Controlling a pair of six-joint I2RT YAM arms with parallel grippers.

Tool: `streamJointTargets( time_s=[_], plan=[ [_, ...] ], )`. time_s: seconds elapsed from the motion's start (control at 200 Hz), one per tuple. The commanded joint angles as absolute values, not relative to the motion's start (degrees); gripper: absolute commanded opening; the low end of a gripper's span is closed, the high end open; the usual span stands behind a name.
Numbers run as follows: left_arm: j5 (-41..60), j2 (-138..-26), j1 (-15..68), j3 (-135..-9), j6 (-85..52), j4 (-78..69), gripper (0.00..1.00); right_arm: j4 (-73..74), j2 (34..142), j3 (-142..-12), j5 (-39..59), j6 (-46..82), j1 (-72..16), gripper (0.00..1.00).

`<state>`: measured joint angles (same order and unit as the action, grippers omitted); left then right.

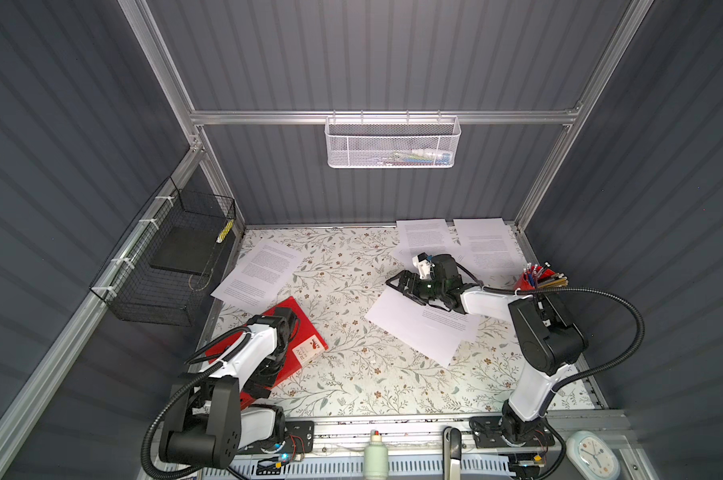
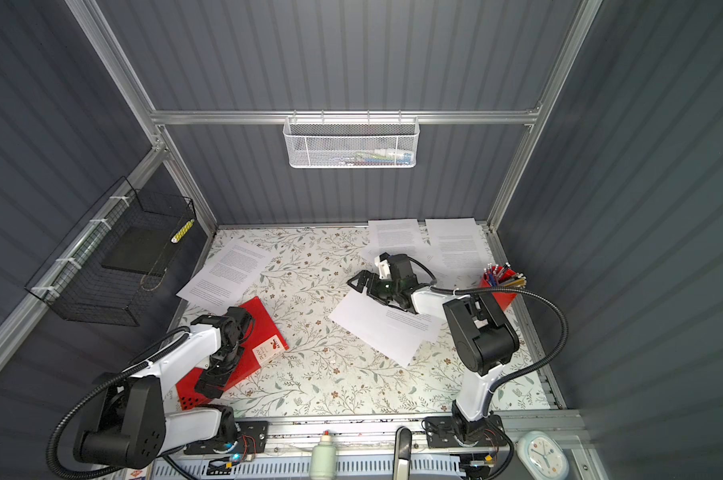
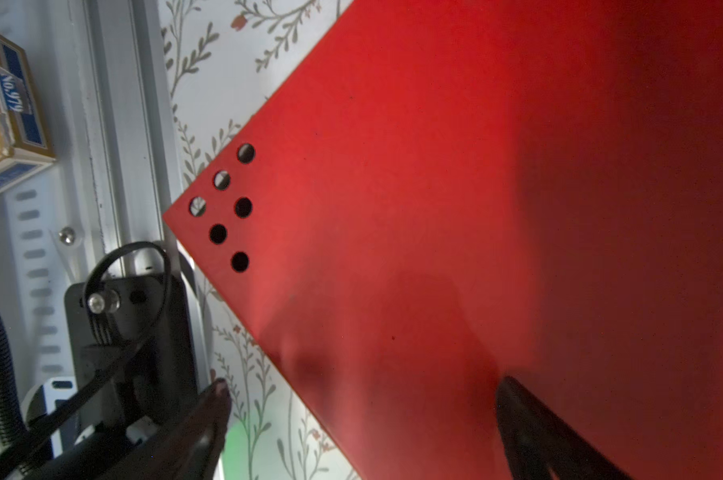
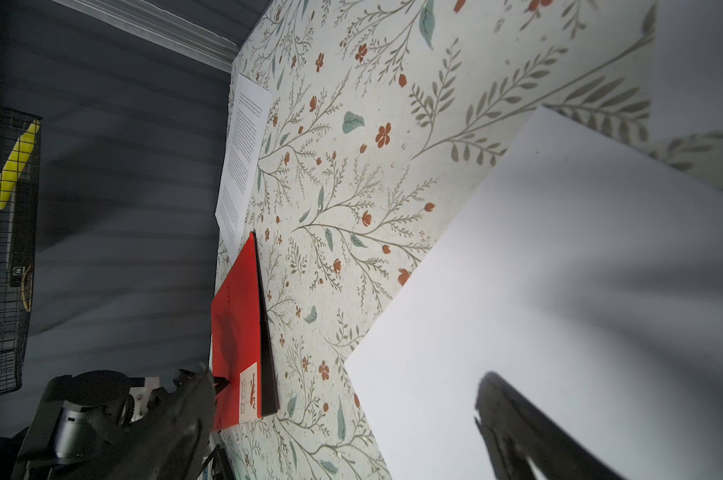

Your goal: Put the files into the folder

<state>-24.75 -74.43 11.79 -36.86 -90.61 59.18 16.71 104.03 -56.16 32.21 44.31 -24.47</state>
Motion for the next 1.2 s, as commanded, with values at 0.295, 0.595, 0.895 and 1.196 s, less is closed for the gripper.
streamJointTargets(
  time_s=[0.295,0.595,0.895,1.196],
  plan=[
    [-18.73,-84.35,19.6,-35.17,-100.08,46.58,1.0,16.41,104.37,-56.9,34.34,43.63,-23.9,0.99],
    [-28.81,-92.46,21.07,-41.34,-93.84,38.15,1.0,15.76,103.5,-57.75,34.45,43.02,-23.11,0.99],
    [-31.56,-106.02,21.18,-56.5,-76.45,32.31,1.0,15.5,102.62,-57.66,33.49,42.72,-21.88,0.99],
    [-35.45,-92.97,15.71,-61.1,-74.48,53.12,1.0,11.84,103.32,-60.96,33.36,40.91,-23.01,0.99]
  ],
)
